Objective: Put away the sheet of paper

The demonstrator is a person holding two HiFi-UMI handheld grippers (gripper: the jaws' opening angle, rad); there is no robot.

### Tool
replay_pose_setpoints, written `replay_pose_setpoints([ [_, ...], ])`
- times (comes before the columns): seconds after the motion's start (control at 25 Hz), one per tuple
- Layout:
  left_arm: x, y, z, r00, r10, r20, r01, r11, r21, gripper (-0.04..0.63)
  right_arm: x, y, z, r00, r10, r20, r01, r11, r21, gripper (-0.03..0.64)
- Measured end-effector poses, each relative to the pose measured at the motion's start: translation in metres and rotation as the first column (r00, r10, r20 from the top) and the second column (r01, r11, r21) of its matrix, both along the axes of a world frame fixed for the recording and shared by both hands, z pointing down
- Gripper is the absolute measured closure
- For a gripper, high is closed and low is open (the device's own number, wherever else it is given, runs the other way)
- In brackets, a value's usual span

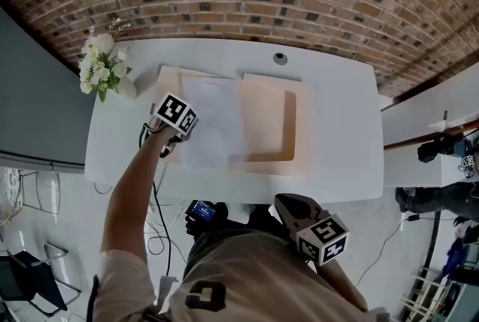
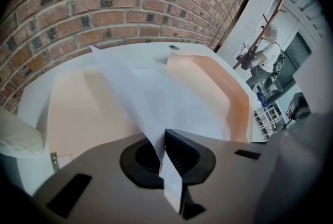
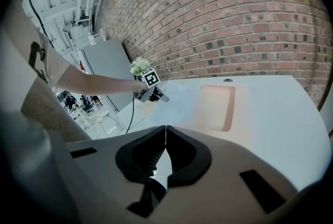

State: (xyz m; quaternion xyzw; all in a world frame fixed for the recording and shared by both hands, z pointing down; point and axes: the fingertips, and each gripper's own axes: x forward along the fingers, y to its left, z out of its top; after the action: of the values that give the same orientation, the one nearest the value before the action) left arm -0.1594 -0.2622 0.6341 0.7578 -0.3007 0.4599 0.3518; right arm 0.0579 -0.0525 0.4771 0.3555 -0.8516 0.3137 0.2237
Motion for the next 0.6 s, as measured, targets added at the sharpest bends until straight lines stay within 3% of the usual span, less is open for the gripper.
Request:
replay_pose_setpoints([
  [0.6, 0.024, -0.002, 0.005, 0.997, 0.079, 0.002, -0.079, 0.997, -0.018, 0.580, 0.013, -0.009, 0.000, 1.000, 0.018, 0.006, -0.018, 1.000, 0.002, 0.594],
])
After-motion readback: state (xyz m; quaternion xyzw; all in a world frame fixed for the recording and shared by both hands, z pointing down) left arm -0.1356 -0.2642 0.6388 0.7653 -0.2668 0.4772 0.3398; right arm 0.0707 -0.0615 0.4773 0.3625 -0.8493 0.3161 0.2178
